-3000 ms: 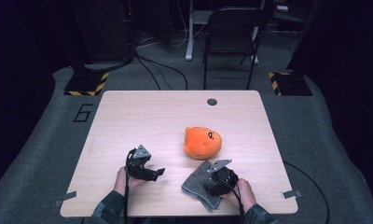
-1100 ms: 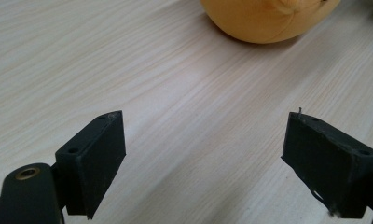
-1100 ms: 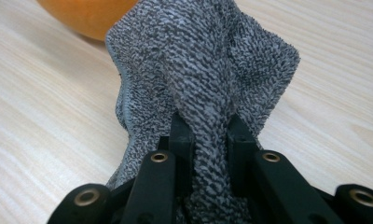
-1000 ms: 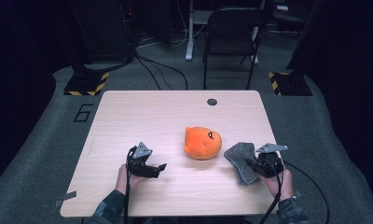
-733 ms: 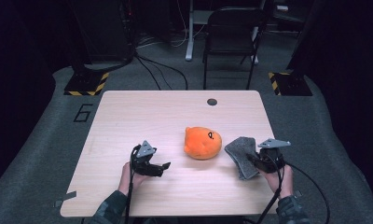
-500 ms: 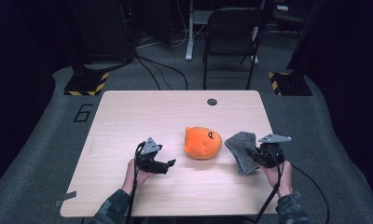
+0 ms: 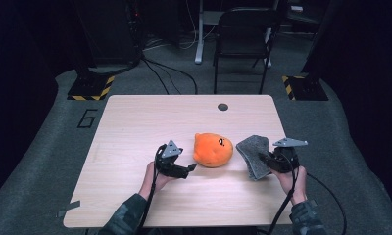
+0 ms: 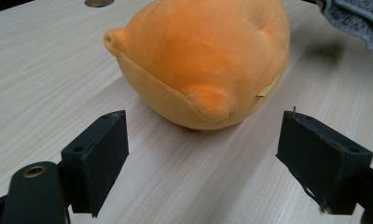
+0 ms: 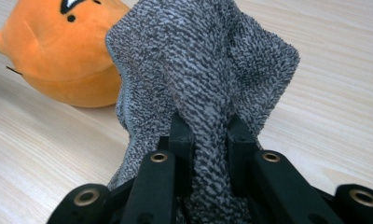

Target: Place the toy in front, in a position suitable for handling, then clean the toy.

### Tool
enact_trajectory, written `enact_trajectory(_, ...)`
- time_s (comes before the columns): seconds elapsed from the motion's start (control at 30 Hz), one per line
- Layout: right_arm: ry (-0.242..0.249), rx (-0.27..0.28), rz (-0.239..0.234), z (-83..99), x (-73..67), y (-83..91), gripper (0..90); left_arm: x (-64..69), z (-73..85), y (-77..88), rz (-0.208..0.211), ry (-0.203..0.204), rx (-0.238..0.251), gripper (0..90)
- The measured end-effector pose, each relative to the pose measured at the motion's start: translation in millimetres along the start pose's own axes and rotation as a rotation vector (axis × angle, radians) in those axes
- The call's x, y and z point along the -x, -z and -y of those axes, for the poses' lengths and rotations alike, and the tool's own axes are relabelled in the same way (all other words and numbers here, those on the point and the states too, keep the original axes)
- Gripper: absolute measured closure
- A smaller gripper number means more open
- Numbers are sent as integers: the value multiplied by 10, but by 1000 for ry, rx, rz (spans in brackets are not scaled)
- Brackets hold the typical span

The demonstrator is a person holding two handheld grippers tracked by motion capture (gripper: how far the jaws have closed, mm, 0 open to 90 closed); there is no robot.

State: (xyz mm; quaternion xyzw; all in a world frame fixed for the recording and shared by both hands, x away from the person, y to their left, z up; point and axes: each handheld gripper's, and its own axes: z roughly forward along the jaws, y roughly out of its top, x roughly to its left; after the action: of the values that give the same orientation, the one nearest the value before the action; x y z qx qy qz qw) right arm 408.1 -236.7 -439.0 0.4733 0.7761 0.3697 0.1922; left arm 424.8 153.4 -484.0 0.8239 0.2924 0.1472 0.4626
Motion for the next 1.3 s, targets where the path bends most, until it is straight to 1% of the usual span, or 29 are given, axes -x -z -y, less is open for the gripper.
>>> enact_trajectory(0.03, -4, 2, -2, -7, -4, 2, 767, -7, -4, -21, 2, -7, 2, 167)
enact_trajectory(0.07, 1, 6, -3, -20, -6, 4, 767, -12, -12, -44, 14, -10, -6, 179)
enact_trajectory(0.2, -10, 24, -15, -74, -14, 15, 767, -14, -25, -116, 11, -28, -10, 249)
enact_trajectory(0.27, -9, 32, -21, -97, -22, 15, 767, -21, -25, -148, 23, -21, -12, 285)
enact_trajectory(0.3, -9, 39, -28, -110, -28, 11, 767, -33, -28, -163, 24, -24, -17, 296)
enact_trajectory(0.33, -12, 33, -30, -119, -34, 13, 767, -33, -24, -180, 23, -18, -15, 307)
enact_trajectory(0.37, -1, 39, -31, -127, -32, 5, 767, -38, -23, -193, 25, -19, -20, 316)
enact_trajectory(0.4, -4, 41, -33, -137, -37, 1, 767, -39, -23, -202, 32, -15, -21, 319)
enact_trajectory(0.5, 4, 44, -35, -151, -32, 0, 767, -31, -28, -222, 30, -25, -11, 333)
enact_trajectory(0.6, 1, 43, -38, -155, -31, -9, 766, -12, -32, -245, 35, -22, 0, 344)
enact_trajectory(0.67, 1, 45, -36, -163, -36, -13, 767, -6, -33, -257, 33, -33, -2, 369)
enact_trajectory(0.7, 8, 45, -36, -169, -38, -10, 766, -5, -31, -261, 33, -31, 0, 371)
enact_trajectory(0.77, 4, 50, -38, -192, -53, -1, 767, -8, -25, -260, 25, -31, 8, 418)
enact_trajectory(0.8, 11, 54, -35, -206, -59, -2, 767, -9, -23, -257, 31, -30, 10, 436)
enact_trajectory(0.83, 12, 59, -39, -223, -76, 2, 767, -1, -21, -255, 27, -24, 15, 477)
enact_trajectory(0.9, 21, 65, -45, -254, -101, 6, 767, 8, -23, -252, 27, -27, 17, 526)
enact_trajectory(0.93, 27, 67, -43, -266, -110, 10, 767, 11, -25, -252, 23, -37, 20, 549)
enact_trajectory(1.03, 31, 80, -55, -319, -151, 22, 767, 8, -28, -254, 18, -39, 21, 623)
enact_trajectory(1.07, 32, 86, -58, -339, -162, 26, 767, 11, -24, -256, 15, -22, 27, 652)
enact_trajectory(1.1, 40, 90, -58, -365, -182, 33, 766, 10, -23, -258, 16, -16, 31, 680)
enact_trajectory(1.17, 44, 100, -67, -401, -218, 42, 767, 14, -22, -258, 17, -15, 33, 714)
enact_trajectory(1.3, 64, 112, -78, -487, -330, 62, 766, 39, -22, -262, 11, -12, 45, 745)
